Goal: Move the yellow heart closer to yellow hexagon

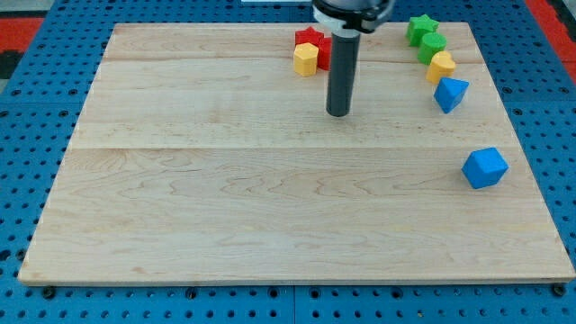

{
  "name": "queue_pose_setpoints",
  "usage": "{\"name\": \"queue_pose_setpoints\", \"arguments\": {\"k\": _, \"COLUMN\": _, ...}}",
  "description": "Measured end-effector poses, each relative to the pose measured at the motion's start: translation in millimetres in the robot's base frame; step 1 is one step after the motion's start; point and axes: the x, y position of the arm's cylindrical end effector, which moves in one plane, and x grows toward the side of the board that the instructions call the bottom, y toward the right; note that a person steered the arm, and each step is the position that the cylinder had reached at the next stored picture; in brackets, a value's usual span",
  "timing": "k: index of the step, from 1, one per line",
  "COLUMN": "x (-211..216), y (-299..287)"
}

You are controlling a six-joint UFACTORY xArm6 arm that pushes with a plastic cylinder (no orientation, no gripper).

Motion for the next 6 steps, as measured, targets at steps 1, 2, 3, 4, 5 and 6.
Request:
{"name": "queue_pose_setpoints", "arguments": {"k": 1, "x": 1.3, "y": 0.0}}
{"name": "queue_pose_setpoints", "arguments": {"k": 2, "x": 25.0, "y": 2.3}}
{"name": "queue_pose_setpoints", "arguments": {"k": 3, "x": 25.0, "y": 6.0}}
{"name": "queue_pose_setpoints", "arguments": {"k": 4, "x": 25.0, "y": 83.1}}
{"name": "queue_pose_setpoints", "arguments": {"k": 5, "x": 22.9, "y": 184.0}}
{"name": "queue_pose_setpoints", "arguments": {"k": 6, "x": 13.9, "y": 249.4}}
